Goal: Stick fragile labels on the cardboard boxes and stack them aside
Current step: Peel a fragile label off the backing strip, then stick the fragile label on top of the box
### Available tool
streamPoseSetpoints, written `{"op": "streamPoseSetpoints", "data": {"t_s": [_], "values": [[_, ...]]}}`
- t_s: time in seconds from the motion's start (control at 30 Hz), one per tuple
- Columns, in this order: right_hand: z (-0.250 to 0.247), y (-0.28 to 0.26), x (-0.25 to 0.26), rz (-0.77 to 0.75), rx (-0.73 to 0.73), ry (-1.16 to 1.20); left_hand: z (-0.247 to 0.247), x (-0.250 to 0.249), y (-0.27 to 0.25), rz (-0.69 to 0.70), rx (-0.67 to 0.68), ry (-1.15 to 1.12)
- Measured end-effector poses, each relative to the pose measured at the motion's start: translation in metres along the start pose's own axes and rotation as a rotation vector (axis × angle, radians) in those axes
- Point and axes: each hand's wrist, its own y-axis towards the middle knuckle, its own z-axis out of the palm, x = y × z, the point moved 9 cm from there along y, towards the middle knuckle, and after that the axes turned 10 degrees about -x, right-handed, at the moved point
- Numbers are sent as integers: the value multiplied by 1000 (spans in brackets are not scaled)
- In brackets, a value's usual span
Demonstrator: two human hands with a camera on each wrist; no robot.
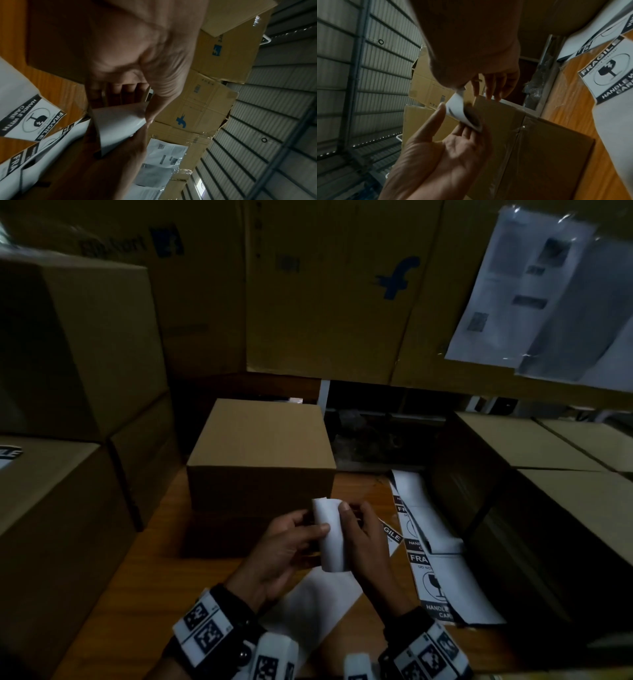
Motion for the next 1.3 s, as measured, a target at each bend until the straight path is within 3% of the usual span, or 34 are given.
{"op": "streamPoseSetpoints", "data": {"t_s": [0.13, 0.37, 0.47, 0.67, 0.9, 1.07, 1.3], "values": [[-9, 9, 10, -54, 13, -23, 10, -9, -4, 4, 15, 67], [-31, 33, 35, -87, 92, 99, 30, -40, -2, 132, -107, 171], [-42, 49, 59, -171, 124, 160, 42, -57, -5, 194, -139, 228], [-43, 68, 96, -239, 259, 254, 67, -85, -11, 255, -159, 178], [-27, 78, 112, -227, 405, 312, 65, -101, -15, 222, -160, 141], [-14, 82, 99, -69, 508, 275, 33, -121, -14, 309, -287, 307], [16, 100, 98, 26, 516, 257, 28, -170, -14, 465, -77, 625]]}}
